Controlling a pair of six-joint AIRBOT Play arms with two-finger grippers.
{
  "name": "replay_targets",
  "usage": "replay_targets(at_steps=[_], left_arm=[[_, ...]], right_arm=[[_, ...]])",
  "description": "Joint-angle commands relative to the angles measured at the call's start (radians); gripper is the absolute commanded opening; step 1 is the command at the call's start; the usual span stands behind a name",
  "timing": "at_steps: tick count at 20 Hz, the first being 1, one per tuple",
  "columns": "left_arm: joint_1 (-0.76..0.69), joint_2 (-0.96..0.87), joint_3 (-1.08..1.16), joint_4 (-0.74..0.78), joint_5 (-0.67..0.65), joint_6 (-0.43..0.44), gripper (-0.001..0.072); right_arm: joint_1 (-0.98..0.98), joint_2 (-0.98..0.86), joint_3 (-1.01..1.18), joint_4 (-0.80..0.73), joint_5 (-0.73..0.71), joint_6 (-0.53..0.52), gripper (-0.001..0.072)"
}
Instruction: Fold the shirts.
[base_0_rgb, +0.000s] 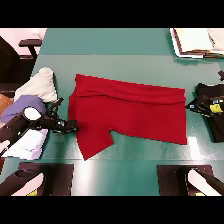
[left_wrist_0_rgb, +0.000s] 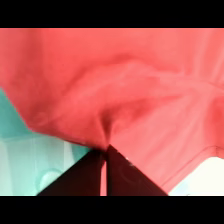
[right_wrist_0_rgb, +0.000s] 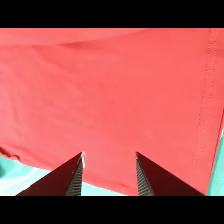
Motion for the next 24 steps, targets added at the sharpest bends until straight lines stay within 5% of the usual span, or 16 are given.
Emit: replay_targets(at_steps=[1,6,8,14,15,20,24], left_arm=[[0.000,0.007,0.015,-0.011,-0.035,0.025,0.0023],[0.000,0.079,0.037,0.054,-0.087,0.025,0.0023],[0.000,0.082,0.039,0.052,-0.087,0.025,0.0023],[0.000,0.082,0.039,0.055,-0.088,0.026,0.0023],[0.000,0.082,0.039,0.055,-0.087,0.026,0.0023],[0.000,0.097,0.047,0.102,-0.184,0.022,0.0022],[0.000,0.276,0.052,0.259,-0.318,-0.080,0.0020]], right_arm=[[-0.008,0.001,-0.019,-0.088,0.053,0.001,0.0378],[-0.197,0.033,-0.245,-0.224,0.052,0.000,0.0391],[-0.296,0.029,-0.345,-0.241,0.026,-0.016,0.0478],[-0.287,-0.103,-0.457,-0.061,-0.111,-0.052,0.0445],[-0.261,-0.116,-0.450,-0.053,-0.127,-0.052,0.0427],[-0.141,-0.077,-0.370,-0.078,-0.133,-0.051,0.0019],[-0.094,0.026,-0.311,-0.195,-0.022,-0.047,0.0017]])
